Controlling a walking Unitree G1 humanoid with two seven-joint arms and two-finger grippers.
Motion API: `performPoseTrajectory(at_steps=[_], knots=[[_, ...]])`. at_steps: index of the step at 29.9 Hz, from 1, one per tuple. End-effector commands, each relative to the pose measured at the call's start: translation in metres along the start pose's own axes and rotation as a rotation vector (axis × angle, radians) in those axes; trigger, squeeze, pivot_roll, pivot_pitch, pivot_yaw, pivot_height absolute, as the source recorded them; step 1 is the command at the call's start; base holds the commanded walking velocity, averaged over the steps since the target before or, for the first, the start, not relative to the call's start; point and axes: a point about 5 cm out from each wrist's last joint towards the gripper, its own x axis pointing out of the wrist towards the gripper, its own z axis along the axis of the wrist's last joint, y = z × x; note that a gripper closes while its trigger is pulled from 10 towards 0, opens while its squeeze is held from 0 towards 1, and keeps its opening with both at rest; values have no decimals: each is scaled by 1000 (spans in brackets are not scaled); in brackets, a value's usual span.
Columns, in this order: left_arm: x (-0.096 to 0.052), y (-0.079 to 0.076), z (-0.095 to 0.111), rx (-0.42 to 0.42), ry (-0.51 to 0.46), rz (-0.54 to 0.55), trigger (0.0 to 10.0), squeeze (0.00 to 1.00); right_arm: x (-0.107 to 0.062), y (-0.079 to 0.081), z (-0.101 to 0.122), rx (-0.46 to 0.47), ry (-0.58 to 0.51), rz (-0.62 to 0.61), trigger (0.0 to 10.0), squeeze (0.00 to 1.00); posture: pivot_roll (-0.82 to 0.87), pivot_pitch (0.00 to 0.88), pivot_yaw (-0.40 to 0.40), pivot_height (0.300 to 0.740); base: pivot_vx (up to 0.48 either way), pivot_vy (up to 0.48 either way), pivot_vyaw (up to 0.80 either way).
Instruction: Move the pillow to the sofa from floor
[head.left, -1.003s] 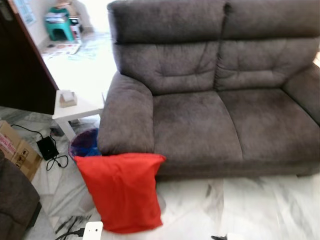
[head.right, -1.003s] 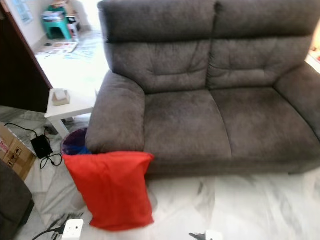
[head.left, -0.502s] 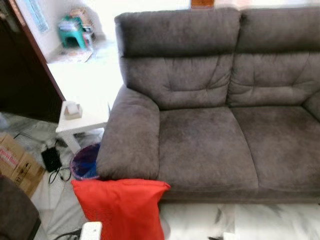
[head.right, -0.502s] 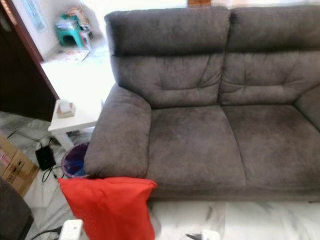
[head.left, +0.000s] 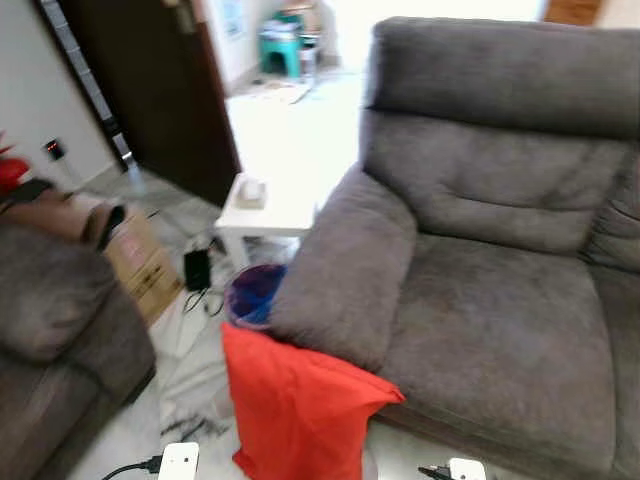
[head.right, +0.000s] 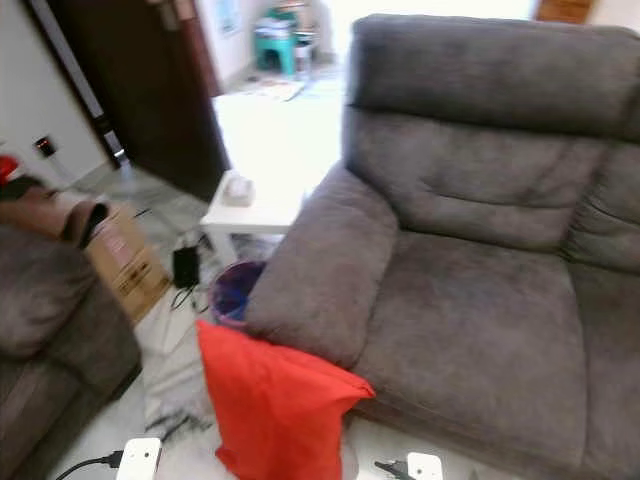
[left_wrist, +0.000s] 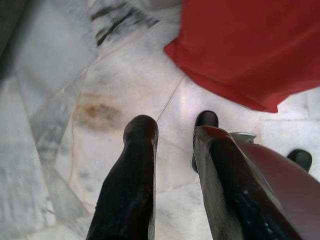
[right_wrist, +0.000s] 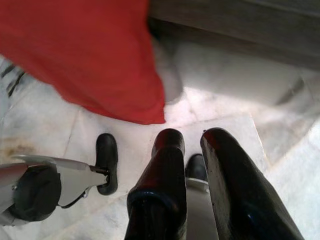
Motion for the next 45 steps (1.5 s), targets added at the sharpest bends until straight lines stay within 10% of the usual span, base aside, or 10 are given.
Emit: performPoseTrajectory(at_steps=[1,14,15,23,37,38,39,45], knots=[[-1,4,-3,-17,4,17,10000,0,0,5,-5,10,10,13,10000,0,14,106,47,740,0,0,800],[1,11,41,25,-221,-16,10000,0,-1,8,1,64,-79,52,10000,0,12,112,61,740,0,0,281],[1,10,70,32,-346,-35,10000,0,4,19,66,61,-304,92,10000,0,16,116,65,740,0,0,0],[-15,-1,127,142,-674,-90,10000,0,-5,39,126,-30,-570,189,10000,0,0,125,70,740,0,0,0],[-37,-11,125,179,-829,-128,10000,0,-15,38,130,53,-722,207,10000,0,-3,125,63,740,0,0,0],[-38,-12,127,180,-835,-135,10000,0,-16,38,133,64,-734,212,10000,43,-3,125,63,740,0,0,0],[-39,-14,131,182,-842,-139,10000,0,-17,38,137,82,-748,214,10000,1000,-4,121,63,740,0,0,0],[-41,-14,136,190,-846,-151,10000,0,-18,37,143,92,-762,220,10000,1000,-7,113,64,740,0,0,0]])
